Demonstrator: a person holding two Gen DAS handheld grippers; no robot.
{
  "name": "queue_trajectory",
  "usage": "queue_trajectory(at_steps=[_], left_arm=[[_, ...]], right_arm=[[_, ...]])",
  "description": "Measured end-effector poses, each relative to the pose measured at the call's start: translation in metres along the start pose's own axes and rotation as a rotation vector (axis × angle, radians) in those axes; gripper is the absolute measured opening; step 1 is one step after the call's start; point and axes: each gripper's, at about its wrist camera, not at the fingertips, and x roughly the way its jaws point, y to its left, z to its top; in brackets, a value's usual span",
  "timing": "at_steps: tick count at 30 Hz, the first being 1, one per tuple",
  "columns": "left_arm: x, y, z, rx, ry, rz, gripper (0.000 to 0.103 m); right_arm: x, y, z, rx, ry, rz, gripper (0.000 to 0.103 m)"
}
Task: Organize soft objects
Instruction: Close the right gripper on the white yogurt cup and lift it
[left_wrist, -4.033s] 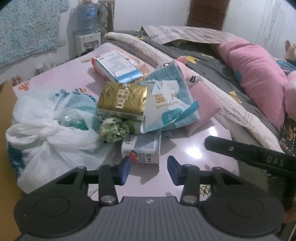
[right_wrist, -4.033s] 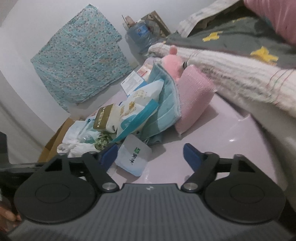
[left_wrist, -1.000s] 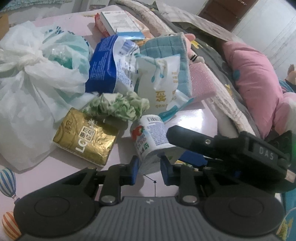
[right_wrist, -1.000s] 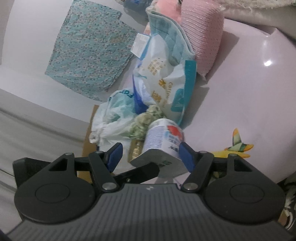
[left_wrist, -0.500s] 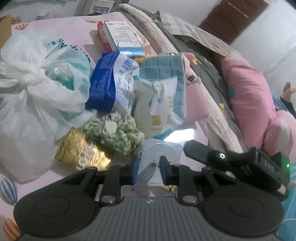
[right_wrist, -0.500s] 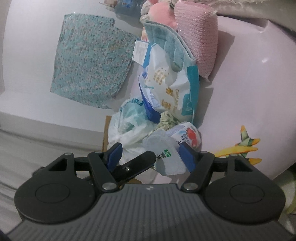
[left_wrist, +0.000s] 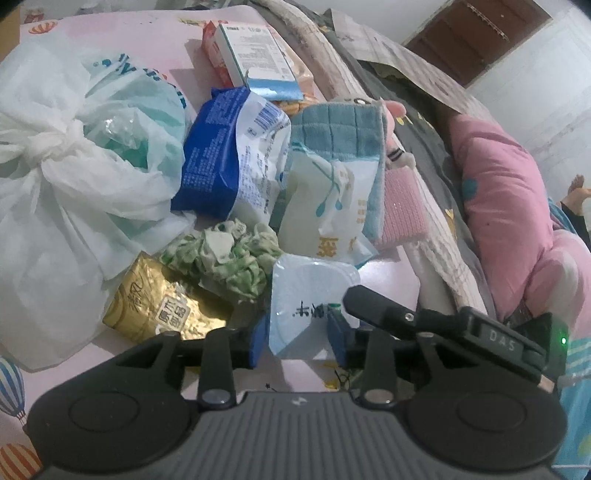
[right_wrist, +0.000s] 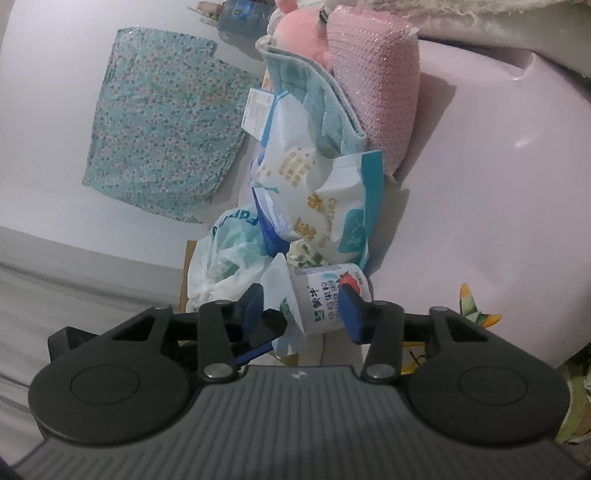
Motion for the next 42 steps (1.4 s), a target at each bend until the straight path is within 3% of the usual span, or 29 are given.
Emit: queue_trajectory(at_steps=[8, 10, 12, 17, 20, 27, 34, 42], left_arm=[[-0.006, -0.015, -0.007, 0.061, -0.019, 0.012, 0.027], [-0.009, -0.019, -0.010, 0.072, -0.010, -0.020, 0.011], [-0.010, -0.026, -0.014, 0.097, -0.006, -0.035, 0.007], [-0.011, -0.024, -0.022, 0.111, -0.013, -0.019, 0.012], [-0.018, -0.017, -0.027, 0.115, -0.037, 0.010, 0.019], [-0.026, -0.010, -0.023, 0.094, -0.079, -0.007, 0.035], [-0.007, -0.015, -0.012, 0.116, -0.061, 0.012, 0.033], [-0.005, -0.016, -0.014, 0.112, -0.035, -0.017, 0.034]], right_arm=[[-0.004, 0.014, -0.001, -0.056, -0.006, -0.013, 0.027], [-0.005, 0.020, -0.004, -0.067, 0.009, 0.004, 0.020], [-0.006, 0.026, -0.009, -0.085, 0.013, 0.009, 0.020], [-0.014, 0.027, -0.015, -0.084, -0.003, -0.023, 0.020], [-0.024, 0.020, -0.018, -0.073, -0.022, -0.049, 0.022], [-0.028, 0.018, -0.009, -0.087, -0.064, -0.083, 0.024], [-0.016, 0.011, -0.002, -0.070, -0.049, -0.087, 0.024], [-0.018, 0.009, 0.006, -0.063, -0.027, -0.079, 0.024]])
